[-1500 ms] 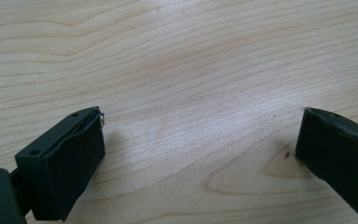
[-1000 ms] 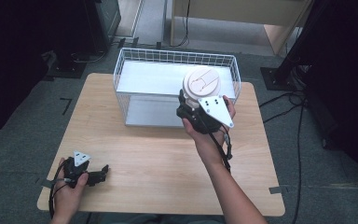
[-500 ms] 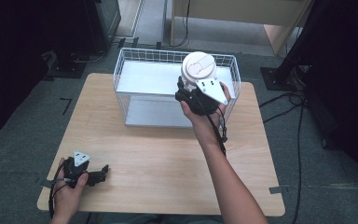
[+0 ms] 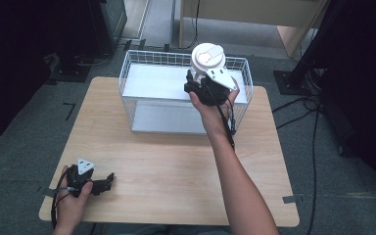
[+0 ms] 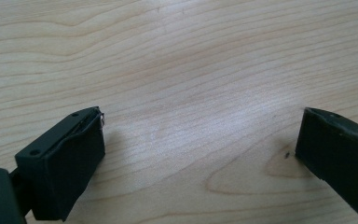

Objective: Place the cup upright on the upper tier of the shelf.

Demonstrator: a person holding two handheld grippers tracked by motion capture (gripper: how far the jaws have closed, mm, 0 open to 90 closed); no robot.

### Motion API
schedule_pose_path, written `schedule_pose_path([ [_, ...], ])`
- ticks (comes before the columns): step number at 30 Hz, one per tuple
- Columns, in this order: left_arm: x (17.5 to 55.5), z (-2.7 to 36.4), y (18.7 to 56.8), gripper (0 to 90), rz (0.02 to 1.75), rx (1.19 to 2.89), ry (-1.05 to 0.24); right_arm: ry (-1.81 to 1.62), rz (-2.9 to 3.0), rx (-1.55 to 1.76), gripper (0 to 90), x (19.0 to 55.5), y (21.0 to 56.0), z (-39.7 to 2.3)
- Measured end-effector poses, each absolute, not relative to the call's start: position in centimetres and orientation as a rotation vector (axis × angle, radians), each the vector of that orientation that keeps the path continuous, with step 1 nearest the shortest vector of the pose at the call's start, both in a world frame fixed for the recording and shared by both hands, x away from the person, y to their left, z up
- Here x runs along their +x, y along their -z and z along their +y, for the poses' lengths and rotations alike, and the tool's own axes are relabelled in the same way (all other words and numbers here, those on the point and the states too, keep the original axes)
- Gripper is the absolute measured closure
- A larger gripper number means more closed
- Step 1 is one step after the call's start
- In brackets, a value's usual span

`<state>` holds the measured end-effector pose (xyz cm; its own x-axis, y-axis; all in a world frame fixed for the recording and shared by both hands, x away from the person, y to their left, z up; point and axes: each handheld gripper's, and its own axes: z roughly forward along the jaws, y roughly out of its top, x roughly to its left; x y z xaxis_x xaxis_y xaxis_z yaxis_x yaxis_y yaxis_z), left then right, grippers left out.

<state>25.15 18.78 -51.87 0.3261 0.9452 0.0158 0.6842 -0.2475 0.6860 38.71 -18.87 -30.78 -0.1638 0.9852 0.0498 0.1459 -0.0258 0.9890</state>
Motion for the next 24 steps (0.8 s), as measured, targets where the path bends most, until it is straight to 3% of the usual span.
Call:
schedule_pose_path([
  [24,25.1,18.8,51.9,1.6,1.430,2.015,-0.584,-1.274,1.406,1.261,17.3,41.7,31.6,-18.3],
])
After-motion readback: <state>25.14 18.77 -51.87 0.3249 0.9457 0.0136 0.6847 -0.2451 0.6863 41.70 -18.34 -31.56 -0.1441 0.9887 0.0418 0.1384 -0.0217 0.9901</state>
